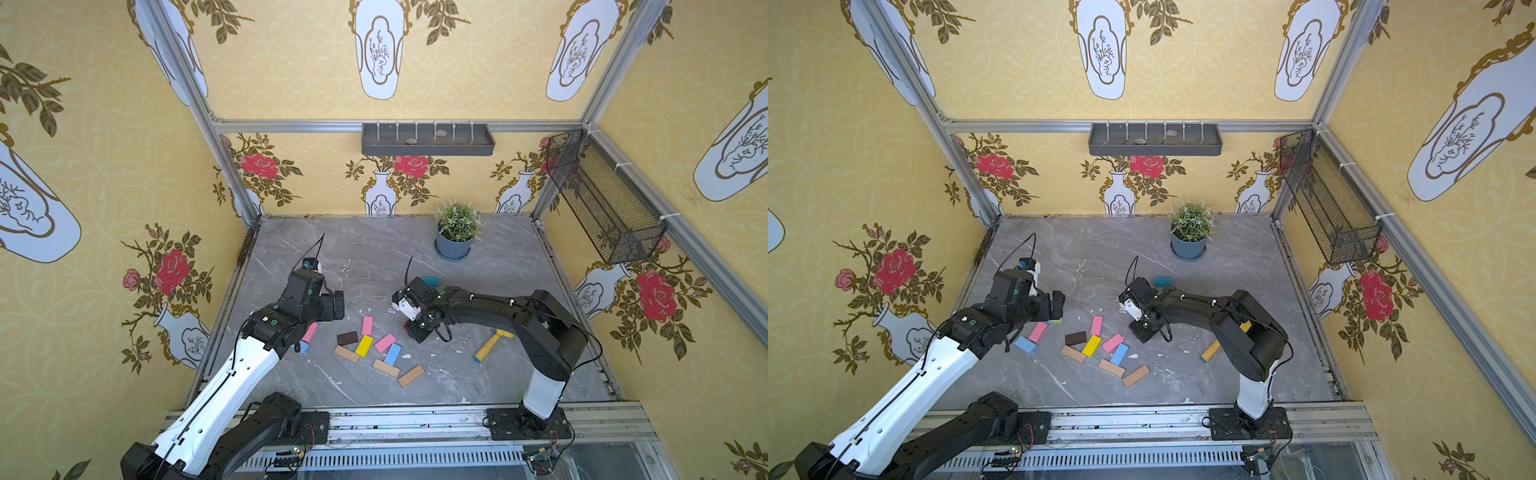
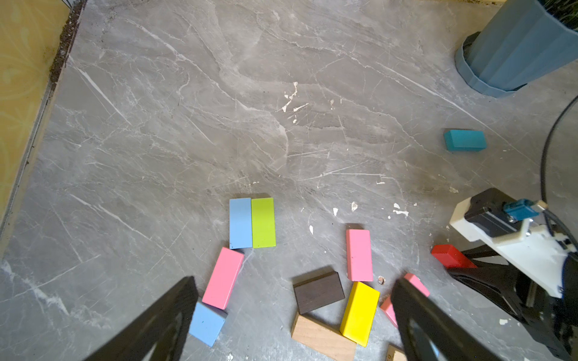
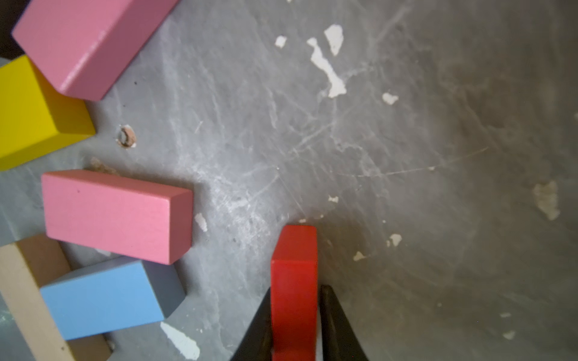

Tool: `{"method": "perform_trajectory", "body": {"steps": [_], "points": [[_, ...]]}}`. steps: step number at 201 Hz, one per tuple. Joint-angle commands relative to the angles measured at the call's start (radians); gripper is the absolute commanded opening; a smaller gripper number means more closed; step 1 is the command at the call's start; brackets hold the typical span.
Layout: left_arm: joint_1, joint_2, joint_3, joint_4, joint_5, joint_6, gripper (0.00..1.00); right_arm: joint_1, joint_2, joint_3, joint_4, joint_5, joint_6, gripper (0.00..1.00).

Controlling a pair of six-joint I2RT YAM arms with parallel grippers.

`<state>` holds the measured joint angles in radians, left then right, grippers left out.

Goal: Assemble the number 8 with building blocks
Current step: Move the building block to the center of the board.

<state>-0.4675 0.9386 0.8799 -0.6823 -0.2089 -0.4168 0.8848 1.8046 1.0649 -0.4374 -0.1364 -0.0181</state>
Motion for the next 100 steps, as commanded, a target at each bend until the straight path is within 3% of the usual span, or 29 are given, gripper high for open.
{"method": "perform_trajectory", "body": {"steps": [1,26,100], "points": [[0.001,0.003,-0.005,-0.001,-0.008,0.005,1.00,-0.042,-0.012,-0.011,0.009,-0.047,0.082,0.13],[0.002,0.003,-0.007,-0.003,-0.010,0.005,1.00,-0.115,-0.039,-0.037,0.062,-0.160,0.186,0.00],[0.002,0.002,-0.007,-0.003,-0.006,0.003,1.00,-0.308,-0.081,-0.243,0.407,-0.450,0.604,0.00]]}}
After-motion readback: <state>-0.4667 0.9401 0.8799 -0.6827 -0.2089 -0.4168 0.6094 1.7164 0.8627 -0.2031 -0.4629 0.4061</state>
